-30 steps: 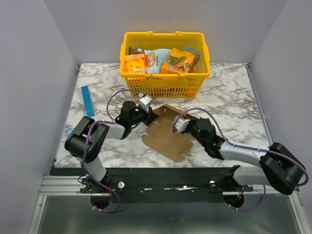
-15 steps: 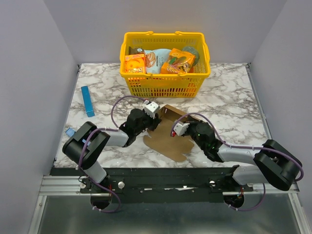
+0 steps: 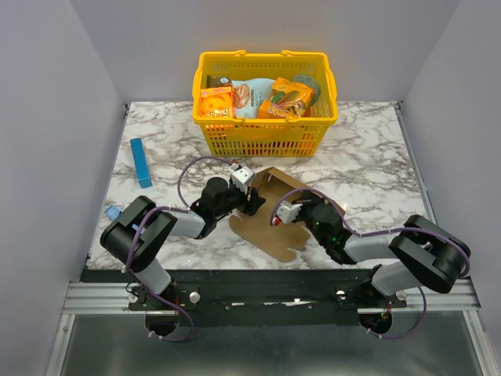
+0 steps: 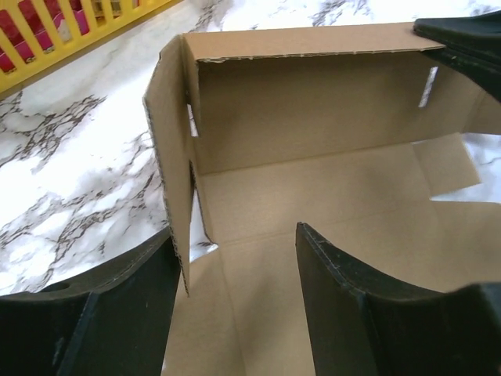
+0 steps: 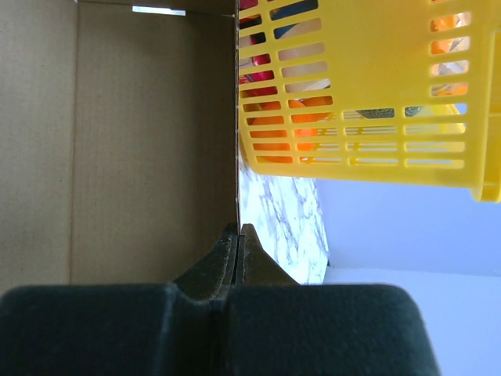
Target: Fold the paper box
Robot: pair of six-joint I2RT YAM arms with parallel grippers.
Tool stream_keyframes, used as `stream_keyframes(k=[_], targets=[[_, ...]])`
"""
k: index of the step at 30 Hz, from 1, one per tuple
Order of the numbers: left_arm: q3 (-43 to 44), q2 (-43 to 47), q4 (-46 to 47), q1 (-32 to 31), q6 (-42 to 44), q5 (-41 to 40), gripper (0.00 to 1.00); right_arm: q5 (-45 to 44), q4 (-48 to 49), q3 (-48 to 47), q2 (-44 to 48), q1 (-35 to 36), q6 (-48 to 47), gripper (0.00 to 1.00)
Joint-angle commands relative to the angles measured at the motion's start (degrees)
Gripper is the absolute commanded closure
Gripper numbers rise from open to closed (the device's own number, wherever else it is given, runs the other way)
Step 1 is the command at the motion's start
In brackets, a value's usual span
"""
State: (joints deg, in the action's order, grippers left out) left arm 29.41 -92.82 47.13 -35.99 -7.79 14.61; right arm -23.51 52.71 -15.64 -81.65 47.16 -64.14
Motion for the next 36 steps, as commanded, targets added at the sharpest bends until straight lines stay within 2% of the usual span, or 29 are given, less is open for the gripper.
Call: stream_keyframes(k=[1, 3, 5, 6, 9, 12, 17, 24, 28, 36], targets=[[-1.7, 1.1, 5.1, 1.6, -2.0, 5.9, 0.3, -1.4, 4.7, 0.3, -0.4, 0.7, -2.2, 0.99], [-3.1, 3.9, 5.5, 3.5, -4.1, 7.9, 0.27, -1.3, 4.8, 0.4, -0.5, 0.9, -2.5, 0.99], [-4.3, 7.8, 7.1, 8.3, -6.3, 10.8, 0.23, -1.1, 4.9, 0.4, -0.5, 1.2, -2.7, 0.99], [-4.5, 9.2, 7.2, 10.1, -7.1, 14.5, 0.23, -1.2, 4.9, 0.4, -0.6, 1.2, -2.7, 0.99], [-2.4, 12.9, 2.5, 15.1, -7.9, 18.4, 0.22, -1.1, 5.9, 0.6, -0.9, 1.1, -2.8, 0.99], [-0.6, 13.4, -1.5, 17.3, -7.7, 15.7, 0.22, -1.1, 6.1, 0.7, -1.1, 1.3, -3.0, 0.99], [0.8, 10.4, -5.3, 18.3, -8.0, -1.0, 0.23, -1.2, 6.9, 1.0, -0.8, 1.4, -3.1, 0.99], [4.7, 4.0, -8.7, 18.8, -9.9, -10.7, 0.24, -1.0, 9.7, 2.0, -1.3, 1.7, -4.1, 0.99], [6.1, 1.0, -7.7, 20.2, -12.9, -10.2, 0.24, -0.8, 10.6, 2.4, -0.8, 1.7, -4.3, 0.99], [12.1, -5.6, -8.8, 20.5, -12.9, -5.1, 0.23, 0.0, 9.8, 2.8, 0.3, 2.9, -3.8, 0.99]])
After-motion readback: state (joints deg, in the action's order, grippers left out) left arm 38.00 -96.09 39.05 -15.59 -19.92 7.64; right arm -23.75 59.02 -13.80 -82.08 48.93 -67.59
